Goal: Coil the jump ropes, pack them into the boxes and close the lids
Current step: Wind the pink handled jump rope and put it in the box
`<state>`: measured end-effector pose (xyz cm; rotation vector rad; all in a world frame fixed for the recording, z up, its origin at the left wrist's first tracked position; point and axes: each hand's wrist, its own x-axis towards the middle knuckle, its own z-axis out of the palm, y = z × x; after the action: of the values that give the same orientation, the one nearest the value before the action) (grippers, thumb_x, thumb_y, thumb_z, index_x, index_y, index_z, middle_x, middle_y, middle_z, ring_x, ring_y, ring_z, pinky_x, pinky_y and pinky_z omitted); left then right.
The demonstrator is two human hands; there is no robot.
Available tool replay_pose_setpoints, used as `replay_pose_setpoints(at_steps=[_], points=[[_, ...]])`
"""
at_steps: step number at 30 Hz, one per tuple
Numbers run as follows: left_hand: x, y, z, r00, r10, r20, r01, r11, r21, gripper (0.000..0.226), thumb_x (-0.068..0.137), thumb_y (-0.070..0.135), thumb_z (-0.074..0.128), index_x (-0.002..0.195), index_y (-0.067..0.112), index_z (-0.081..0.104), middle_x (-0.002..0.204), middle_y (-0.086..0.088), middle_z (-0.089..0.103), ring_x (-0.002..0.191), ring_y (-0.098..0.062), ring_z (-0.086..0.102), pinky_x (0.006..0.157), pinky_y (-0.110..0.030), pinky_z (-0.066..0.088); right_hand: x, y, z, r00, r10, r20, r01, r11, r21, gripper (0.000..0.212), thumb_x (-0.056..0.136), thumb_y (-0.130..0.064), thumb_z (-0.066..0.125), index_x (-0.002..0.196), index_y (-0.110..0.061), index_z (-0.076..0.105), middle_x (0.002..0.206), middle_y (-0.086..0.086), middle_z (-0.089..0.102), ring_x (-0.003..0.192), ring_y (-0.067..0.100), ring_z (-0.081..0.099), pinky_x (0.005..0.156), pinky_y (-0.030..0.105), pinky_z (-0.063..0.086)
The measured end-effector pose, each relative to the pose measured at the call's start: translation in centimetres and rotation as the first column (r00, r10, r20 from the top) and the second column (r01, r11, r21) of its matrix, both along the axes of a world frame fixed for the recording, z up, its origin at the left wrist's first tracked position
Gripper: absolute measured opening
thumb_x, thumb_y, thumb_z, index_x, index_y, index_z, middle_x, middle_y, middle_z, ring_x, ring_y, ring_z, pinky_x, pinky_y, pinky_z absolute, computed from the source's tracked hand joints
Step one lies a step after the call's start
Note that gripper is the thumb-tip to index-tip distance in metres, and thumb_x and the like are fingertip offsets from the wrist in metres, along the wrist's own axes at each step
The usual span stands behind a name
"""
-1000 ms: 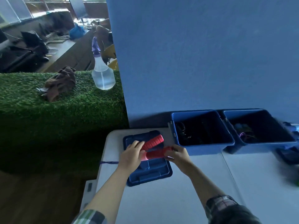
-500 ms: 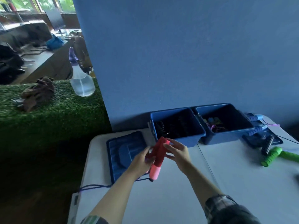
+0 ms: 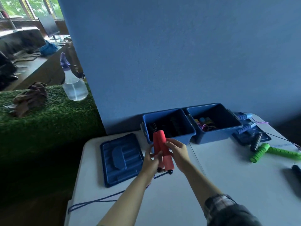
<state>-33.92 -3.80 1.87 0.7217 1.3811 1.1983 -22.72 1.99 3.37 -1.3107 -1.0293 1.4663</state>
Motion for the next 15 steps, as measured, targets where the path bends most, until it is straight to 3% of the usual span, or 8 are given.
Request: replay_pose_setpoints(at_steps=[2, 7, 11, 15], points=[[0.6, 0.3, 0.3, 0.998, 0.058, 0.015, -0.058, 0.998, 0.000, 0.040, 0.093, 0.022, 0.061, 0.129, 0.033, 0.047, 0.106, -0.012, 0.062, 0.077, -0.031, 0.070, 0.053, -0.036, 0.055, 0.4, -0.4, 0.3, 0.999, 0.044, -0.010, -0.045, 0.999, -0.017, 0.015, 0.082, -0.005, 0.064, 0.095, -0.011, 0.069, 0.091, 0.012, 0.071, 0.077, 0.019, 0.065, 0.067, 0.037, 0.053], [1.6, 0.2, 1.1, 0.995, 0.089, 0.054, -0.089, 0.996, -0.014, 0.045, 0.092, 0.030, 0.062, 0.131, 0.041, 0.041, 0.111, -0.007, 0.062, 0.083, -0.026, 0.070, 0.055, -0.032, 0.055, 1.2, -0.8, 0.1, 0.999, 0.021, 0.045, -0.019, 0.999, -0.044, 0.024, 0.079, -0.021, 0.074, 0.099, -0.010, 0.065, 0.095, 0.015, 0.068, 0.080, 0.026, 0.066, 0.072, 0.048, 0.055], [1.9, 0.2, 1.1, 0.990, 0.134, 0.046, -0.134, 0.991, -0.018, 0.043, 0.096, 0.025, 0.057, 0.132, 0.037, 0.038, 0.107, -0.009, 0.064, 0.075, -0.025, 0.067, 0.048, -0.027, 0.049, 1.7, -1.4, 0.9, 0.999, 0.022, -0.040, -0.026, 0.995, -0.096, 0.012, 0.082, -0.004, 0.063, 0.094, -0.005, 0.063, 0.084, 0.008, 0.066, 0.076, 0.021, 0.062, 0.064, 0.035, 0.051], [1.9, 0.3, 1.0, 0.983, 0.178, 0.044, -0.177, 0.984, -0.024, 0.041, 0.097, 0.029, 0.055, 0.130, 0.042, 0.035, 0.112, -0.006, 0.063, 0.094, -0.031, 0.067, 0.060, -0.035, 0.054, 2.2, -2.1, 0.8, 0.992, 0.126, -0.021, -0.127, 0.991, -0.041, 0.017, 0.078, 0.001, 0.064, 0.088, -0.012, 0.071, 0.086, 0.011, 0.069, 0.077, 0.021, 0.061, 0.072, 0.038, 0.049]])
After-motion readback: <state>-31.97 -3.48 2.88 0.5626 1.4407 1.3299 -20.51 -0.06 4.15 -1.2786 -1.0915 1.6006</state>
